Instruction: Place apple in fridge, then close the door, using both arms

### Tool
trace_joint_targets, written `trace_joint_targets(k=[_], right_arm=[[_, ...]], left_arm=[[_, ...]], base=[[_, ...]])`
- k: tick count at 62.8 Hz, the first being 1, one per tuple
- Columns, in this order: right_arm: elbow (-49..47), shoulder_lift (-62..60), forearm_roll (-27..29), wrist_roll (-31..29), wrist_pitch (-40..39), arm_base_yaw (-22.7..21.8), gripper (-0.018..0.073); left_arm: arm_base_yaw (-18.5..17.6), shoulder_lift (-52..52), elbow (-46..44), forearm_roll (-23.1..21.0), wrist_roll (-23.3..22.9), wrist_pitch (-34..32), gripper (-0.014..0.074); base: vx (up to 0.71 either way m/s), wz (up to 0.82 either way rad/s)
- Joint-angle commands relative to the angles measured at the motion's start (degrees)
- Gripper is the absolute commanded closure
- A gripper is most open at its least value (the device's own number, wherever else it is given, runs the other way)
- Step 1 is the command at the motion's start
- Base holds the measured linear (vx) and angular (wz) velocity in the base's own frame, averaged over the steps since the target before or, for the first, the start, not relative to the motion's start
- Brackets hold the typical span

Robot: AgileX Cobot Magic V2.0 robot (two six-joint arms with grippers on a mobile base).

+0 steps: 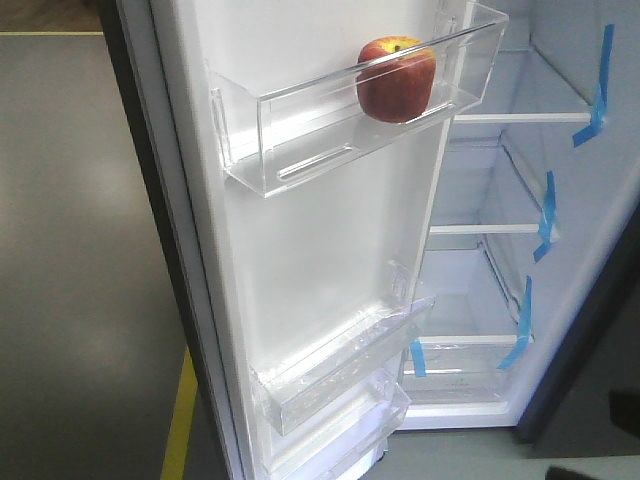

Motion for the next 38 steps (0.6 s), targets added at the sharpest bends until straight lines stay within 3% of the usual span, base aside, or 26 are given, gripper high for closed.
trace_joint_targets(k=[1,38], right_arm=[[1.09,-2.99,1.76,-0.43,-1.16,-0.31,-0.0003],[4.65,-9.28,3.0,-0.23,1.93,-0.31,-0.0003]], left_arm=[[0.08,-0.88,1.2,-0.54,-0.27,-4.27,0.0603],[0.08,-0.88,1.2,-0.54,-0.27,-4.35,0.0603]], base=[[0.0,0.0],[0.0,0.0]])
